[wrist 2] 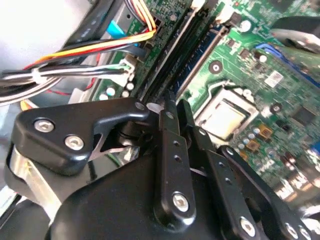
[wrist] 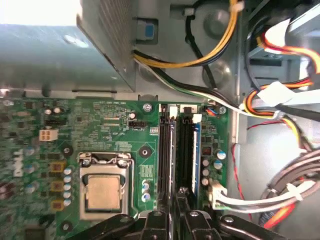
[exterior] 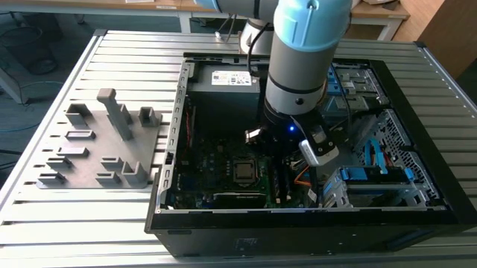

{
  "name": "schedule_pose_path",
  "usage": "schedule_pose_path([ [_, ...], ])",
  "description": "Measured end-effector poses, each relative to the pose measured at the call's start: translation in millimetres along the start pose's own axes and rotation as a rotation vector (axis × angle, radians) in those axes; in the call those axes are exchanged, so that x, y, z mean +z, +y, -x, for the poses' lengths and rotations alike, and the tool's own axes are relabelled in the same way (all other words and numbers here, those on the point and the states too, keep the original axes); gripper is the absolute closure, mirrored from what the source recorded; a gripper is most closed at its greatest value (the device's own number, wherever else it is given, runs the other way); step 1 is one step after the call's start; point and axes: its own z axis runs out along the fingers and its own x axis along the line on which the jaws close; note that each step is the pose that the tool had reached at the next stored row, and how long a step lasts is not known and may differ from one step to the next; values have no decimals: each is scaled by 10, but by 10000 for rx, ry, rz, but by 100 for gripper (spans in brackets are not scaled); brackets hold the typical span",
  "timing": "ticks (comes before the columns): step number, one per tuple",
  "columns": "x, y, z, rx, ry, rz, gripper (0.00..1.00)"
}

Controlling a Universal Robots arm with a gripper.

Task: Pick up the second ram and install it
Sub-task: 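Insert the second ram into the second slot, then press down the second ram until it locks into place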

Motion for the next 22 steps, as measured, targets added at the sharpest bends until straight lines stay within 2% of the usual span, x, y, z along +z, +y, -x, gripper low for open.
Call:
schedule_pose_path([
  [3,-128,20,3,0,-7,-9,81],
  [4,-148,23,4,-1,-13,-9,81],
  [6,-194,30,5,-1,-21,-15,90],
  [8,-232,40,6,-1,-25,-21,90],
  [22,-239,40,6,-1,-26,-21,90],
])
